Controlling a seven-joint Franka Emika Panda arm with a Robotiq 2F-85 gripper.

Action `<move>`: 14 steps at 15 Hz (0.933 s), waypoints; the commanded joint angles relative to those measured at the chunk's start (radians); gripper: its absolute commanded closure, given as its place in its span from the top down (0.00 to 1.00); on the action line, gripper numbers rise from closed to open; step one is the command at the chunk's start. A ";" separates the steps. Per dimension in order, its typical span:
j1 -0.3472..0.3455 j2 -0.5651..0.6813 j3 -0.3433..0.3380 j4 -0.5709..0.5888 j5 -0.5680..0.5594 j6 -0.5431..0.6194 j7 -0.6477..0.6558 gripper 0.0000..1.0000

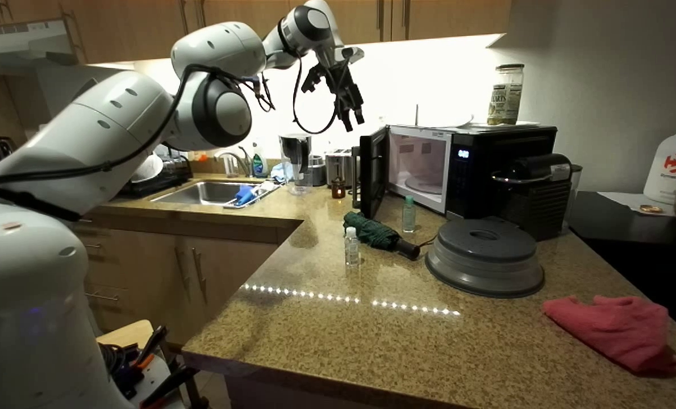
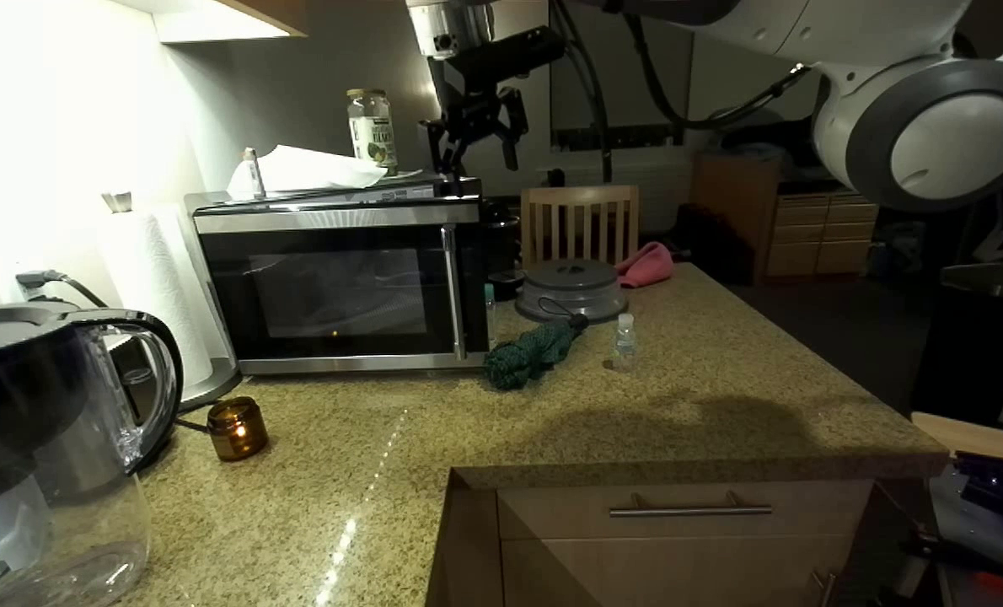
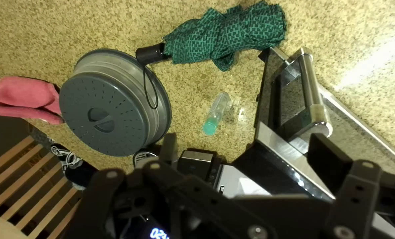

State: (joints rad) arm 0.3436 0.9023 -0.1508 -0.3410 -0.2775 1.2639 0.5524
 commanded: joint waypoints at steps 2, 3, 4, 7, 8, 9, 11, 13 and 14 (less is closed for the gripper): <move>0.007 -0.048 -0.007 0.000 0.007 -0.027 0.000 1.00; 0.008 -0.056 -0.008 0.000 0.006 -0.026 0.004 1.00; 0.007 -0.063 -0.009 0.000 0.005 -0.027 0.008 1.00; 0.003 -0.080 -0.013 0.000 0.004 -0.036 0.018 1.00; 0.003 -0.084 -0.015 0.000 0.003 -0.041 0.022 1.00; -0.015 -0.073 -0.020 0.000 0.000 -0.030 0.013 1.00; -0.011 -0.063 -0.045 -0.001 -0.029 -0.022 0.006 1.00; -0.010 -0.052 -0.070 -0.005 -0.055 -0.022 0.005 1.00; -0.010 -0.045 -0.080 -0.007 -0.067 -0.021 0.003 1.00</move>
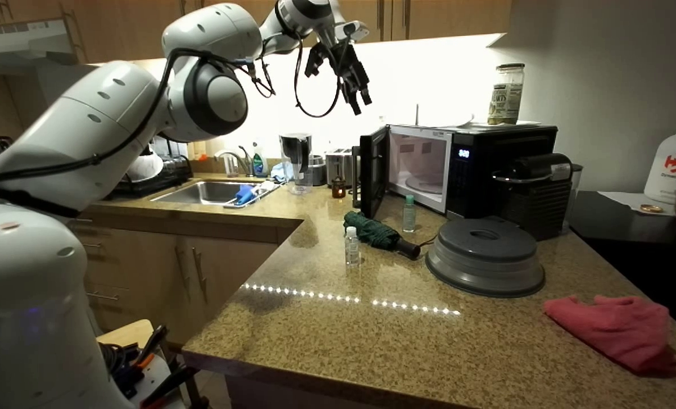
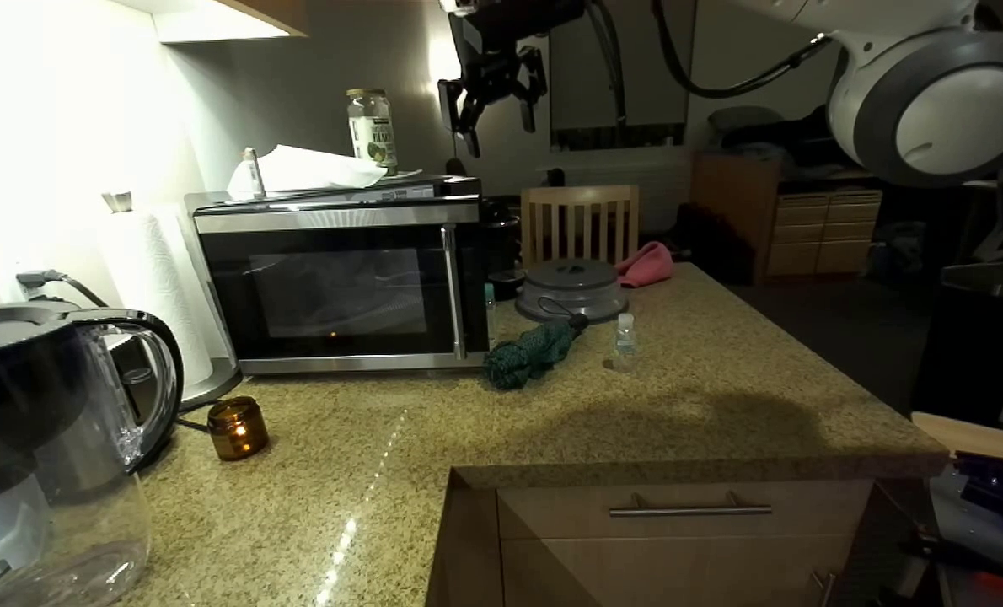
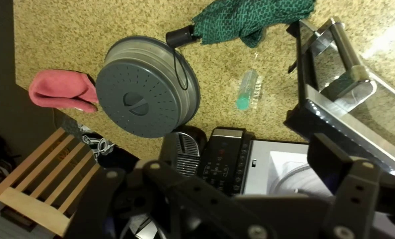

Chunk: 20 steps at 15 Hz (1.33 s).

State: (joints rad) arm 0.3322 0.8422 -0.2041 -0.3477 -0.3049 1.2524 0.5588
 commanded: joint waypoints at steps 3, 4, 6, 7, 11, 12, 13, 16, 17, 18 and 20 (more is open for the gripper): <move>-0.003 0.033 -0.042 -0.001 -0.052 0.003 -0.006 1.00; -0.005 0.039 -0.044 -0.001 -0.052 0.009 -0.007 1.00; -0.011 0.051 -0.043 -0.001 -0.043 0.023 -0.003 1.00; -0.015 0.058 -0.042 -0.001 -0.039 0.035 -0.003 1.00; -0.019 0.083 -0.045 -0.001 -0.044 0.093 -0.011 1.00; -0.020 0.089 -0.047 -0.002 -0.045 0.107 -0.015 1.00; -0.021 0.095 -0.049 -0.002 -0.047 0.124 -0.018 1.00; -0.009 0.101 -0.052 -0.002 -0.048 0.157 -0.014 1.00; -0.005 0.103 -0.054 -0.002 -0.050 0.165 -0.016 1.00; -0.002 0.103 -0.054 -0.002 -0.050 0.171 -0.015 1.00; 0.004 0.103 -0.053 -0.001 -0.049 0.180 -0.016 1.00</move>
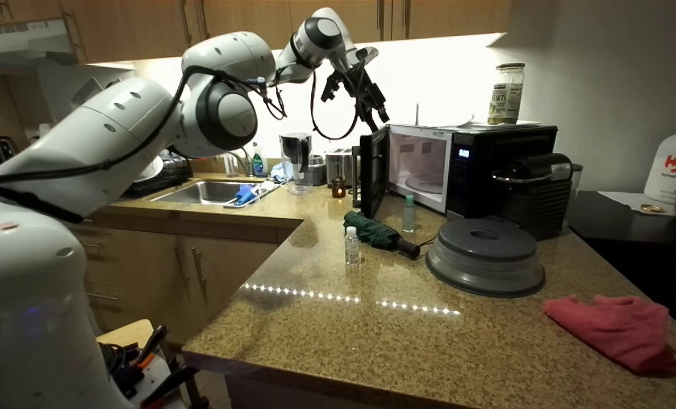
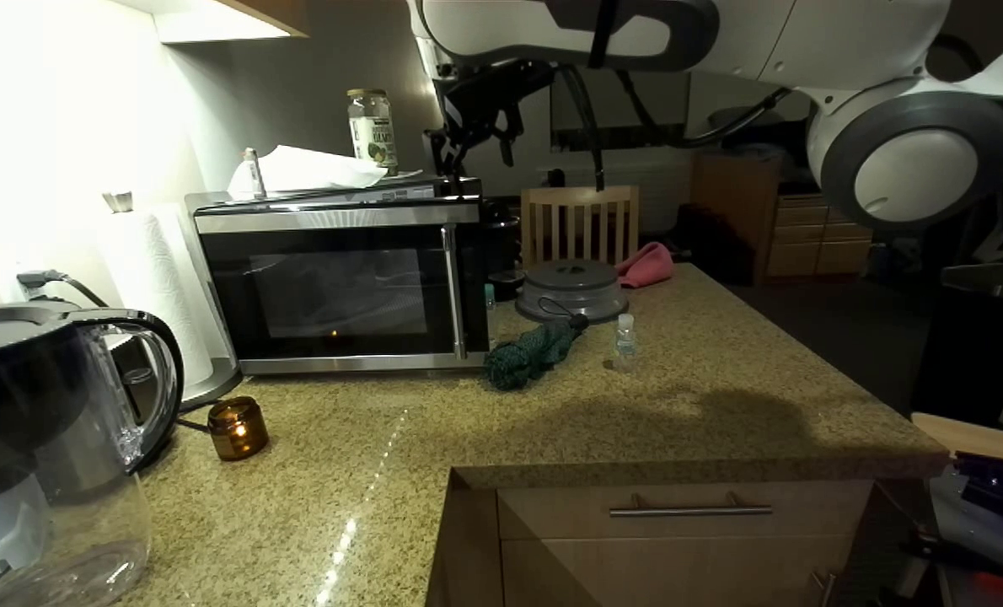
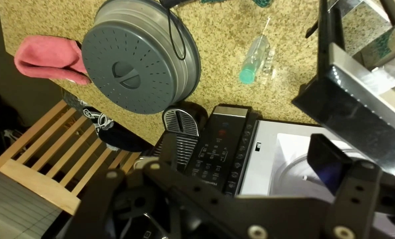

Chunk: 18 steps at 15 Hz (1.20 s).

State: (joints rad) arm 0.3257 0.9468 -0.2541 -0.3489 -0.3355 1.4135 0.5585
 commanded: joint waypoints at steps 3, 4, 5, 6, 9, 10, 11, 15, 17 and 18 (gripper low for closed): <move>0.018 -0.003 0.000 0.000 -0.013 0.016 -0.006 1.00; 0.020 -0.004 0.000 0.000 -0.012 0.002 0.003 1.00; 0.027 -0.004 -0.009 0.000 -0.020 -0.022 0.022 1.00; 0.029 -0.004 -0.013 0.000 -0.023 -0.037 0.027 1.00; 0.021 -0.001 -0.014 0.000 -0.017 -0.069 0.039 1.00; 0.013 0.001 -0.010 0.001 -0.009 -0.074 0.047 1.00; 0.004 0.004 -0.007 0.001 -0.004 -0.080 0.058 1.00; -0.031 0.008 -0.005 0.001 0.004 -0.093 0.096 1.00; -0.050 0.009 -0.003 0.001 0.008 -0.090 0.110 1.00; -0.058 0.010 -0.001 0.001 0.009 -0.088 0.113 1.00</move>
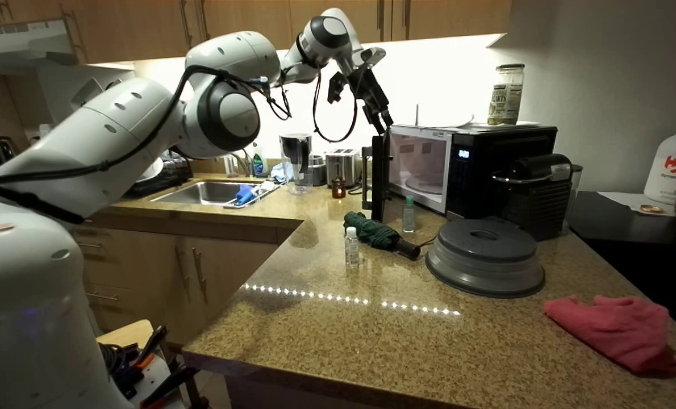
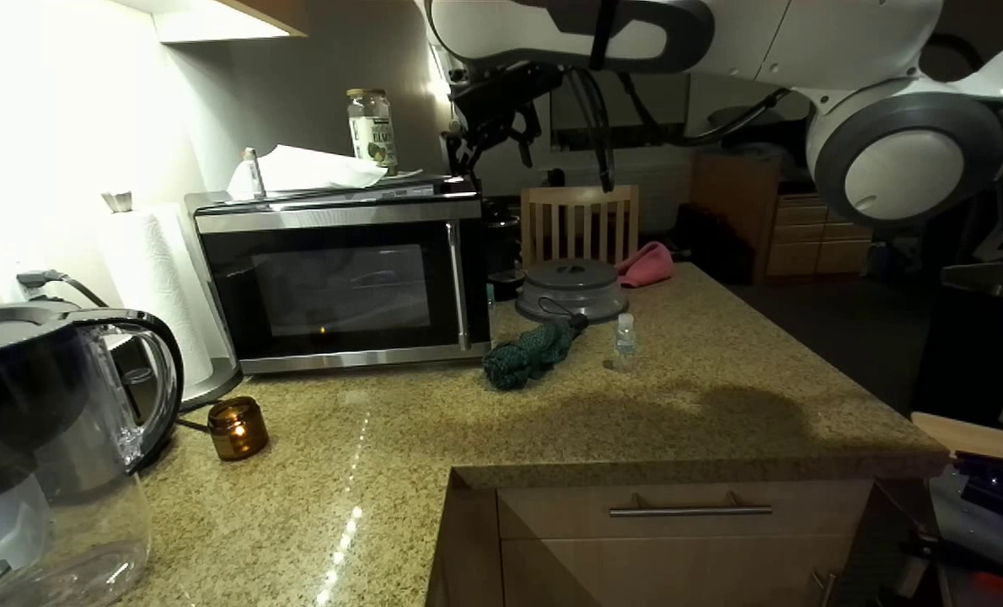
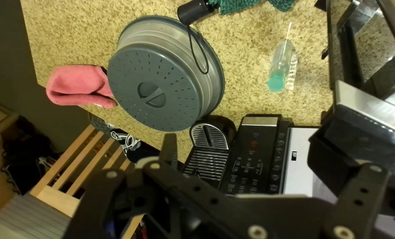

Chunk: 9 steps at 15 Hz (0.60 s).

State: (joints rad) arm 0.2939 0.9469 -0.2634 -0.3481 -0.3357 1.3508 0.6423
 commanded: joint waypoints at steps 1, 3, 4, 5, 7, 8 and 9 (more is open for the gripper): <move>-0.035 0.010 0.011 0.000 0.014 -0.021 0.031 1.00; -0.048 0.015 0.017 -0.002 0.019 -0.021 0.029 1.00; -0.053 0.018 0.017 -0.002 0.019 -0.019 0.030 1.00; -0.058 0.022 0.018 -0.002 0.021 -0.019 0.030 1.00; -0.065 0.024 0.018 -0.002 0.022 -0.016 0.032 1.00; -0.068 0.027 0.019 -0.002 0.022 -0.010 0.033 1.00; -0.073 0.029 0.024 -0.002 0.026 0.000 0.032 1.00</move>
State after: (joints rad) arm 0.2353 0.9721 -0.2540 -0.3504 -0.3302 1.3422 0.6498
